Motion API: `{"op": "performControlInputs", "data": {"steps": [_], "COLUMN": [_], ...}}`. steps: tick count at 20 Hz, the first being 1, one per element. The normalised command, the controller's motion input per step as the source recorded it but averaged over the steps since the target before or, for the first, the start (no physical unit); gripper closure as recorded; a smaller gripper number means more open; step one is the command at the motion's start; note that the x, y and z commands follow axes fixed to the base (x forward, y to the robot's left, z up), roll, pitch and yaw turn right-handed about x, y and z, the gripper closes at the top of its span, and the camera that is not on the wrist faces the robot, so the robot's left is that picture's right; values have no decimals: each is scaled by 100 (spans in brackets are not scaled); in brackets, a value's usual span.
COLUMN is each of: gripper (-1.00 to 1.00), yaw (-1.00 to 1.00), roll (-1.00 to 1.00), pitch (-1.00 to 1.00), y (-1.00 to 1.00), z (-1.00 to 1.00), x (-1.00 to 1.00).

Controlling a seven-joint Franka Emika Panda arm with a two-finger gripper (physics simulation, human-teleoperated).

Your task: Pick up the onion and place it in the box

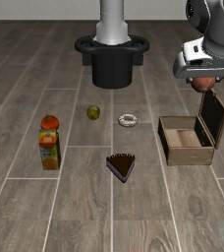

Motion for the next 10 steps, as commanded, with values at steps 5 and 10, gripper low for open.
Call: {"op": "performControlInputs", "data": {"steps": [5,10], "gripper": [-100,-100], "yaw": [0,0], "roll": [0,0], "pitch": [0,0], "y": [0,0], "z": [0,0], "x": [0,0]}}
